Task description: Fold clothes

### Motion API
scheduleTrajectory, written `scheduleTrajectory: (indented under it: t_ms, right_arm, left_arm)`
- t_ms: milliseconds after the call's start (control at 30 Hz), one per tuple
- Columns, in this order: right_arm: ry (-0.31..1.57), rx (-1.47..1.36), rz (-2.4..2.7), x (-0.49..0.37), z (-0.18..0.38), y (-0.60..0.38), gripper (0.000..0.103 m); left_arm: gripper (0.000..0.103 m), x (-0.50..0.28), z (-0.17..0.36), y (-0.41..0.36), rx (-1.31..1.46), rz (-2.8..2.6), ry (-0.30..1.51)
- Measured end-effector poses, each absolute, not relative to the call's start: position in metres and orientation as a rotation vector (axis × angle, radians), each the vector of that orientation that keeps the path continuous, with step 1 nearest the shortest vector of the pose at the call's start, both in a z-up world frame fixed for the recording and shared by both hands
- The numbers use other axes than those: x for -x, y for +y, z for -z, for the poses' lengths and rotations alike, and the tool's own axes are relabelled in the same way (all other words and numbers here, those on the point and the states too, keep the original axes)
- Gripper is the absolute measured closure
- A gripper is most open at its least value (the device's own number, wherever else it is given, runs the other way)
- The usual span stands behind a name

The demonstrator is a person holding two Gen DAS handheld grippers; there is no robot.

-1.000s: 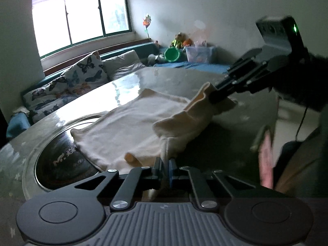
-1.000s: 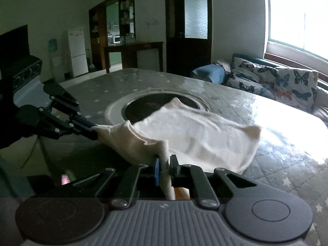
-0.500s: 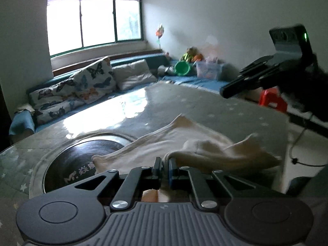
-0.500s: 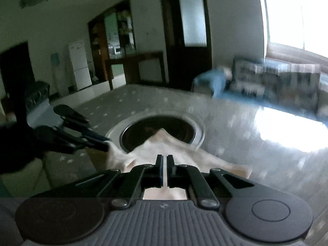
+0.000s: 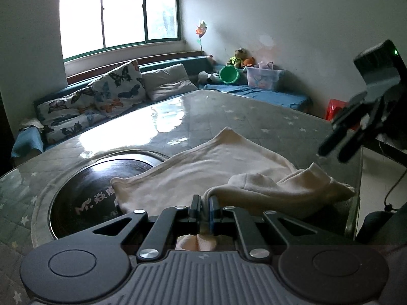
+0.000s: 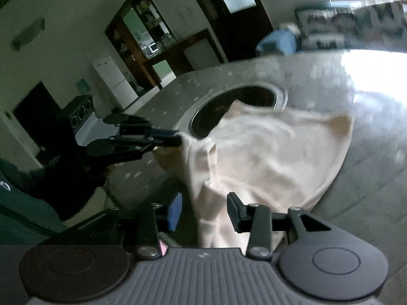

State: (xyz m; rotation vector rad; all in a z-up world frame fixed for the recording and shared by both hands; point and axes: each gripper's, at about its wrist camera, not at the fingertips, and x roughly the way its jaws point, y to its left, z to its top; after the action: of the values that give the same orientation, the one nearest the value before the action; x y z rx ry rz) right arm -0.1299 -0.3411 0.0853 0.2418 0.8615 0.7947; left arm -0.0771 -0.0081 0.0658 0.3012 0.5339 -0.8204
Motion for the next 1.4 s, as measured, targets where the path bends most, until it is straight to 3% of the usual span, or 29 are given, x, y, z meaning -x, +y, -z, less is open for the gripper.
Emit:
scheduleTrajectory:
  t_ms: [200, 233, 267, 300, 367, 767, 1000, 1100, 1267, 1400]
  right_arm:
    - [0.962, -0.308, -0.792, 0.126, -0.058, -0.333, 0.066]
    - [0.972, -0.311, -0.787, 0.125, -0.056, -0.332, 0.071]
    - [0.971, -0.293, -0.783, 0.126, -0.054, -0.33, 0.085]
    - [0.969, -0.273, -0.779, 0.127, -0.052, -0.327, 0.091]
    - [0.941, -0.22, -0.772, 0.129, -0.057, -0.324, 0.092]
    - [0.629, 0.219, -0.656, 0.086, -0.106, -0.305, 0.093]
    - [0.577, 0.331, -0.574, 0.015, -0.085, -0.29, 0.093]
    - [0.593, 0.307, -0.525, -0.012, -0.063, -0.287, 0.088]
    - [0.637, 0.225, -0.406, -0.031, -0.029, -0.286, 0.085]
    - [0.664, 0.13, -0.363, -0.025, -0.024, -0.295, 0.08]
  left_arm:
    - [0.096, 0.081, -0.067, -0.007, -0.3, 0.814, 0.528]
    - [0.096, 0.081, -0.067, -0.006, -0.296, 0.813, 0.527]
    - [0.096, 0.081, -0.067, -0.004, -0.292, 0.811, 0.527]
    - [0.096, 0.081, -0.067, -0.004, -0.29, 0.809, 0.527]
    - [0.096, 0.081, -0.067, -0.003, -0.287, 0.808, 0.529]
    - [0.096, 0.042, -0.081, -0.012, -0.298, 0.728, 0.455]
    - [0.096, -0.008, -0.071, -0.03, -0.289, 0.624, 0.446]
    - [0.095, -0.028, -0.055, -0.036, -0.278, 0.569, 0.479]
    - [0.089, -0.043, -0.027, -0.04, -0.278, 0.505, 0.566]
    - [0.073, -0.037, -0.024, -0.035, -0.303, 0.482, 0.561]
